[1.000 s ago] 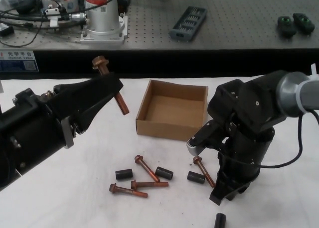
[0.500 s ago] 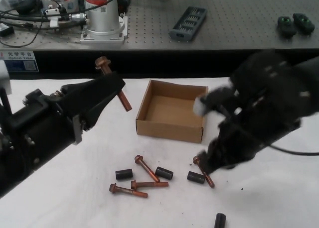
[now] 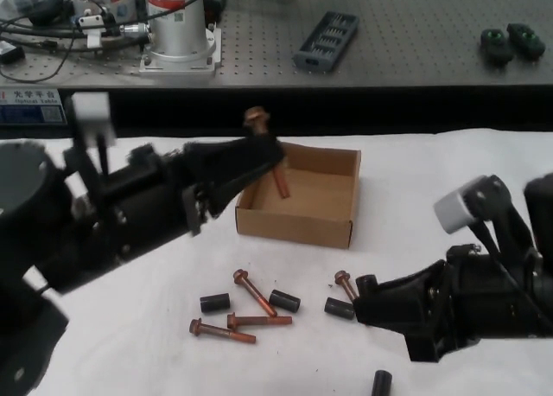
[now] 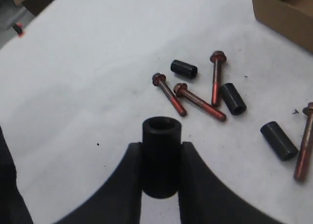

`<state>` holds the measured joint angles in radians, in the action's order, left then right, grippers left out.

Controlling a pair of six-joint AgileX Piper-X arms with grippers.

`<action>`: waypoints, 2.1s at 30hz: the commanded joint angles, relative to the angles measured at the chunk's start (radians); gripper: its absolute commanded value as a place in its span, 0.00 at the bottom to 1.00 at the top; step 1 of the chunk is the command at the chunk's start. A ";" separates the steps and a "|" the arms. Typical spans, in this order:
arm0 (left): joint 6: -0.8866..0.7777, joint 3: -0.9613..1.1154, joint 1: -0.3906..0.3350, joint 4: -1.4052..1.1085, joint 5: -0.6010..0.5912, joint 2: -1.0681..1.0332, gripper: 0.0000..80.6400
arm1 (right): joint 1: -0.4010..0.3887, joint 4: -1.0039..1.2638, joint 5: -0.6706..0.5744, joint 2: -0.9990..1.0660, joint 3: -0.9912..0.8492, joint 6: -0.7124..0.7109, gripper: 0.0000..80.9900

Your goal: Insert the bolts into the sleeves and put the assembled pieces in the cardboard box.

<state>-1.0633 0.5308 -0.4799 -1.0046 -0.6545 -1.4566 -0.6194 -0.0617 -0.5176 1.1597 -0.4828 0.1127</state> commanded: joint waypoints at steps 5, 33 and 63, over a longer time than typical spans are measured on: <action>-0.060 0.049 -0.004 -0.105 -0.174 -0.049 0.04 | 0.000 0.281 -0.105 -0.017 0.044 0.089 0.03; 0.065 0.052 -0.060 -0.127 -0.169 -0.182 0.04 | 0.000 0.344 -0.286 0.037 0.044 0.184 0.03; 0.173 0.052 -0.092 -0.089 -0.218 -0.182 0.04 | 0.034 0.344 -0.278 0.037 0.044 0.179 0.03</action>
<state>-0.9054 0.5746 -0.5651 -1.1000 -0.8492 -1.6423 -0.6123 0.2597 -0.8117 1.1941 -0.4314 0.2987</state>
